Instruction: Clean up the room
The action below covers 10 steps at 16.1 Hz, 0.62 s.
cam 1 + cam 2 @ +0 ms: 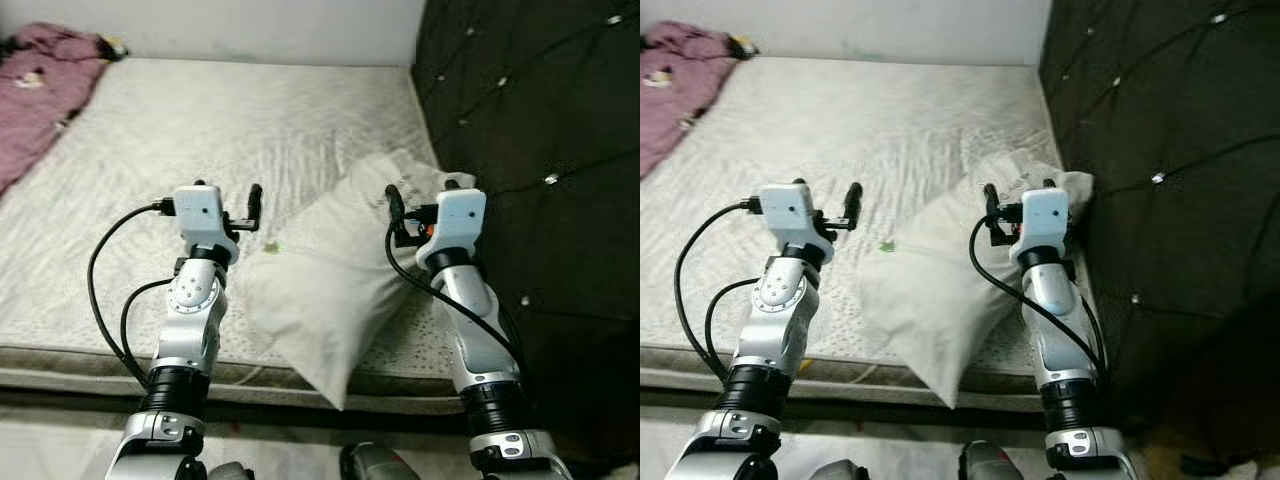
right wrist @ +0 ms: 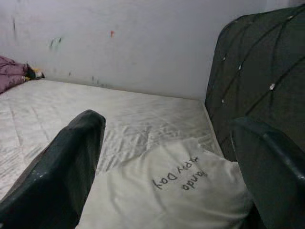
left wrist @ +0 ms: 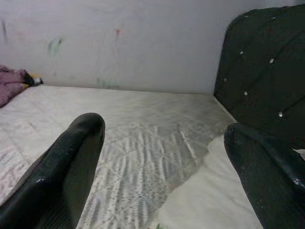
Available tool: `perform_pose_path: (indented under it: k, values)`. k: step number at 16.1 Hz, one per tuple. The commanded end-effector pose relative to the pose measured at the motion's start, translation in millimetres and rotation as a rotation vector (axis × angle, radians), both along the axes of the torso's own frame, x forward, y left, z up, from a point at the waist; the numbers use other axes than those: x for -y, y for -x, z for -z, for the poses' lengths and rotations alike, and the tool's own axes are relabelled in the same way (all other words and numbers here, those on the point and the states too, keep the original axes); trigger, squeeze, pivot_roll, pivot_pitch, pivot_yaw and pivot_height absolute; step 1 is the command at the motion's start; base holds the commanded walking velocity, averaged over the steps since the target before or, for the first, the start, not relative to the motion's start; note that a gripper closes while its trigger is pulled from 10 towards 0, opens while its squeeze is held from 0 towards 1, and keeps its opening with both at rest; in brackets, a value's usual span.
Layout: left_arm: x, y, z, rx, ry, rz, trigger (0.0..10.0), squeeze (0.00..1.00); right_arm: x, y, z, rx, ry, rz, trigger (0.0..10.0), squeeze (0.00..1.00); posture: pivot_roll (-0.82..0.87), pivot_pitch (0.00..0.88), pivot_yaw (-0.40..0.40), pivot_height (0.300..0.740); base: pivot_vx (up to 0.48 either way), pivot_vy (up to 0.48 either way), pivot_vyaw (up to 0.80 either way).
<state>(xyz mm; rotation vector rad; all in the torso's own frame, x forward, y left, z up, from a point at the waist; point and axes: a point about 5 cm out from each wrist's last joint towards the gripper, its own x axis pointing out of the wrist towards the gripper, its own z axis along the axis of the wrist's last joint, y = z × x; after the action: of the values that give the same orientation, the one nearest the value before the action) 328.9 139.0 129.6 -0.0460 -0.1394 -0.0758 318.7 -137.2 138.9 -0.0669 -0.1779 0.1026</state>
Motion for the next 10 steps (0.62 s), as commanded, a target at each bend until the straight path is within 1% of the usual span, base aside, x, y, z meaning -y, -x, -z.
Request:
perform_pose_path:
  k: [1, 3, 5, 6, 8, 10]
  values:
    - [-4.4, -0.9, -2, 0.009, 0.005, -0.005, 10.0, 0.00, -5.4, -0.2, -3, 0.012, 0.003, -0.018, 10.0, 0.00, -0.12, 0.000, 0.024, 0.740, 0.000, 0.000, 0.00]
    - [-4.9, -1.0, 3, -0.008, 0.012, -0.014, 10.0, 0.00, -6.1, 3.5, -4, 0.019, -0.010, -0.008, 10.0, 0.00, -0.15, 0.000, 0.037, 0.740, 0.000, 0.000, 0.00]
    - [-2.6, -1.6, 0, -0.003, 0.015, -0.009, 10.0, 0.00, -1.2, 10.7, 3, -0.002, -0.011, 0.011, 10.0, 0.00, -0.15, 0.000, 0.037, 0.740, 0.000, 0.000, 0.00]
    - [-3.4, -1.4, -2, 0.002, 0.020, -0.010, 10.0, 0.00, -0.6, 11.6, 5, -0.006, -0.005, 0.008, 10.0, 0.00, -0.15, 0.000, 0.037, 0.740, 0.000, 0.000, 0.00]
    - [-4.7, 0.8, 0, -0.002, 0.021, -0.015, 10.0, 0.00, -1.4, 10.9, 5, -0.012, -0.002, 0.004, 10.0, 0.00, -0.15, 0.000, 0.033, 0.740, 0.000, 0.000, -0.80]
    - [-1.3, 3.4, 6, -0.016, 0.014, 0.001, 10.0, 0.00, -4.9, 12.1, 4, -0.011, 0.003, -0.015, 10.0, 0.00, -0.15, 0.000, 0.026, 0.740, 0.000, 0.000, -0.80]
